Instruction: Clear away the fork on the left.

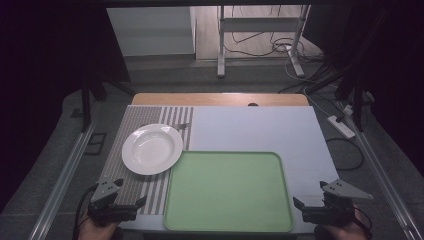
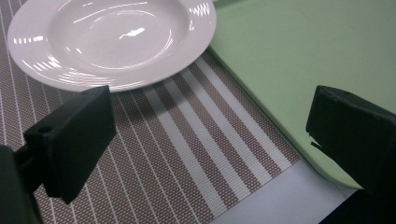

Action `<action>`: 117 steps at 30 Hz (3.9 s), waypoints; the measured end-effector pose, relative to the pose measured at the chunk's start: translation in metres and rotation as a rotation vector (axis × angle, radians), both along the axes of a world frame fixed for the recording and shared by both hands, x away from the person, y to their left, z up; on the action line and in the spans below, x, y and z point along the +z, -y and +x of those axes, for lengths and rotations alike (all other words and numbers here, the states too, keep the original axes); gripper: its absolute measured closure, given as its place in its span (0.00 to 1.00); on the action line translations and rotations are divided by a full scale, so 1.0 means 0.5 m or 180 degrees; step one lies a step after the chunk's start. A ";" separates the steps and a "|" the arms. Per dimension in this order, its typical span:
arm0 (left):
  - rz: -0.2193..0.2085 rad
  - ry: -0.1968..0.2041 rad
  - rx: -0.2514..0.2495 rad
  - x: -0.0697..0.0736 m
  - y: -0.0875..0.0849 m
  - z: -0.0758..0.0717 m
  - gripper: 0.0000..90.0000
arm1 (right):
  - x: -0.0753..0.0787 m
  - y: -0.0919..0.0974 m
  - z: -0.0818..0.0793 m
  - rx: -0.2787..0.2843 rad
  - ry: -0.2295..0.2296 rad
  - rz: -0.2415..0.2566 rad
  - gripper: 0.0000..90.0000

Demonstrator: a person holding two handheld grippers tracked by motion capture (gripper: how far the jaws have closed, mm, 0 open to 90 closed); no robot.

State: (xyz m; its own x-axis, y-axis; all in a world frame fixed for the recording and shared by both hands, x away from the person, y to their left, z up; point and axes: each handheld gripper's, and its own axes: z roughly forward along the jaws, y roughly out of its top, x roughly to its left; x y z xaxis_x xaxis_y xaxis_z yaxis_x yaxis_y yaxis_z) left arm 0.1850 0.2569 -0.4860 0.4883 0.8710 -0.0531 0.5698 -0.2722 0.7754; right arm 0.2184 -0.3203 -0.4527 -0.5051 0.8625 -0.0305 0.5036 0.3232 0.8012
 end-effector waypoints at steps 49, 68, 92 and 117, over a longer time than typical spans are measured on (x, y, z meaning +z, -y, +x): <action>-0.0060 -0.0401 0.0002 -0.020 -0.012 0.091 0.00 | -0.003 -0.011 0.004 0.0054 -0.0032 -0.0164 0.00; 0.0039 -0.0587 -0.0199 -0.018 -0.004 0.198 0.01 | -0.003 -0.014 0.005 0.0060 -0.0035 -0.0171 0.00; 0.0059 -0.0617 -0.0401 -0.018 0.034 0.362 0.00 | -0.004 -0.013 0.007 0.0067 -0.0053 -0.0173 0.00; 0.0255 -0.0817 -0.0764 -0.018 0.109 0.567 0.99 | -0.004 -0.012 0.007 0.0085 -0.0061 -0.0143 0.00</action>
